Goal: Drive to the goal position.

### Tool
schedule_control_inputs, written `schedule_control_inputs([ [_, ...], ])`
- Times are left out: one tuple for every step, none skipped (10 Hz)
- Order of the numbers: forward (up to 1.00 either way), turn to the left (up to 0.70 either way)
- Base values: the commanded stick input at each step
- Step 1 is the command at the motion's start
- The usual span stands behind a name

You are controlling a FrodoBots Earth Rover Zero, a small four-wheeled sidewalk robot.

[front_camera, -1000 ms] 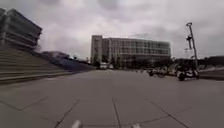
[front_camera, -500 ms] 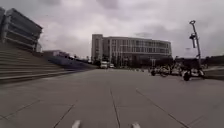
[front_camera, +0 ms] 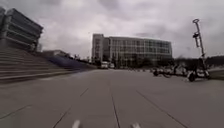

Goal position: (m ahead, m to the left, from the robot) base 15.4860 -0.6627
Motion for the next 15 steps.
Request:
schedule_control_inputs([
  [0.7,0.0],
  [0.7,0.0],
  [0.7,0.0],
  [0.7,0.0],
  [0.7,0.0],
  [0.7,0.0],
  [0.7,0.0],
  [0.7,0.0],
  [0.7,0.0],
  [0.7,0.0],
  [0.7,0.07],
  [0.7,0.12],
  [0.7,0.14],
  [0.7,0.0],
  [0.7,0.0],
])
